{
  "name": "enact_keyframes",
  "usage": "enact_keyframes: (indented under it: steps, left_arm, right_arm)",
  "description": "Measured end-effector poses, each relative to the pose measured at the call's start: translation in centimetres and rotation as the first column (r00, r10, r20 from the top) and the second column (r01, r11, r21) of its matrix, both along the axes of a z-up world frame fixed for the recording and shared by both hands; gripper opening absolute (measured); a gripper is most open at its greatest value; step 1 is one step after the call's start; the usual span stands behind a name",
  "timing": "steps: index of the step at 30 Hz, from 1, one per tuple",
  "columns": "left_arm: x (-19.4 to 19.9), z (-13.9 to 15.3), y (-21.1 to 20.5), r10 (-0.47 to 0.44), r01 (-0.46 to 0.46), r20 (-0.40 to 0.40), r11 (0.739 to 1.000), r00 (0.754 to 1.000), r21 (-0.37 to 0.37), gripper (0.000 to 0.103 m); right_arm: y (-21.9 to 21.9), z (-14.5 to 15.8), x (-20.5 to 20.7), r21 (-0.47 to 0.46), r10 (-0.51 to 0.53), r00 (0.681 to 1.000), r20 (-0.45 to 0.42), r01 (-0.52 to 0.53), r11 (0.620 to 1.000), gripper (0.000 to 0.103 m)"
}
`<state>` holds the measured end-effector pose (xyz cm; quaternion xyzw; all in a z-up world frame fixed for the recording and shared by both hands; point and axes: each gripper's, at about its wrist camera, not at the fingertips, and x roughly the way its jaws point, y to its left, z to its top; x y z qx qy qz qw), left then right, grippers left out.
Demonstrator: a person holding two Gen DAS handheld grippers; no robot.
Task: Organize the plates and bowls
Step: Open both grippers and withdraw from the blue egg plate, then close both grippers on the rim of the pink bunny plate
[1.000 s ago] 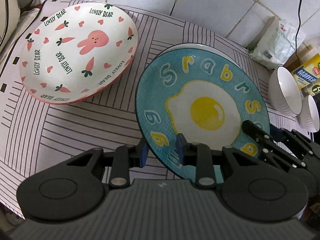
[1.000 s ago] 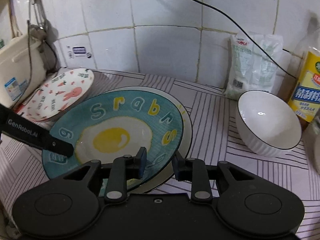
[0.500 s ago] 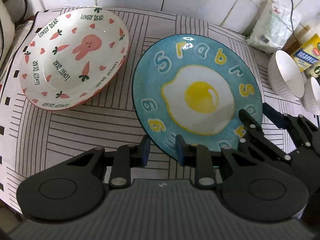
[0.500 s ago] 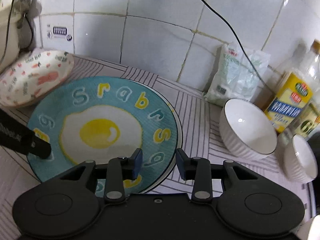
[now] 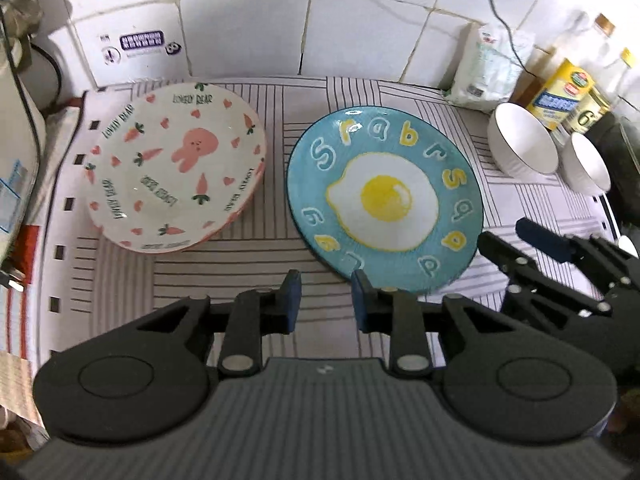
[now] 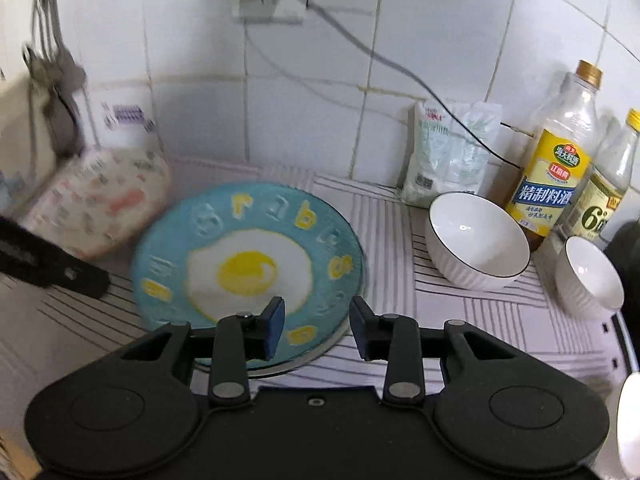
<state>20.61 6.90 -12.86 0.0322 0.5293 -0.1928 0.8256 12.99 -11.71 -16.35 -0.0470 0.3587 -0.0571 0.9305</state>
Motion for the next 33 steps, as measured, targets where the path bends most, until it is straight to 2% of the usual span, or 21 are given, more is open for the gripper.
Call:
enact_keyframes:
  steps: [4, 12, 16, 20, 22, 26, 33]
  left_arm:
    - [-0.9, 1.2, 1.6, -0.014, 0.013, 0.016, 1.0, 1.0, 0.012, 0.033]
    - [-2.0, 2.2, 5.1, -0.003, 0.002, 0.046, 0.999, 0.999, 0.039, 0.04]
    - [-2.1, 2.4, 7.1, -0.001, -0.002, 0.07, 0.999, 0.998, 0.032, 0.041]
    - [-2.0, 2.0, 9.0, 0.014, -0.016, 0.105, 1.0, 0.994, 0.024, 0.047]
    - [-1.7, 1.7, 10.1, 0.033, -0.035, 0.109, 0.999, 0.994, 0.011, 0.048]
    - [-0.5, 0.7, 12.4, 0.069, -0.068, 0.104, 0.998, 0.992, -0.012, 0.061]
    - [1.8, -1.5, 16.3, 0.159, -0.159, 0.13, 0.987, 0.979, -0.015, 0.08]
  right_arm:
    - [1.6, 2.0, -1.9, 0.056, 0.019, 0.999, 0.044, -0.022, 0.998, 0.046]
    - [5.0, 4.6, -3.8, 0.08, 0.073, 0.993, 0.093, -0.081, 0.994, 0.062]
    - [6.7, 5.3, -4.3, 0.086, 0.106, 0.989, 0.101, -0.115, 0.99, 0.064]
    - [8.0, 5.7, -4.5, 0.159, 0.138, 0.987, 0.085, -0.15, 0.976, 0.064]
    - [8.6, 5.7, -4.4, 0.184, 0.152, 0.985, 0.081, -0.165, 0.969, 0.065]
    - [9.7, 4.7, -3.7, 0.225, 0.188, 0.978, 0.086, -0.203, 0.953, 0.071]
    - [11.5, 0.3, -0.8, 0.298, 0.236, 0.97, 0.05, -0.24, 0.924, 0.074]
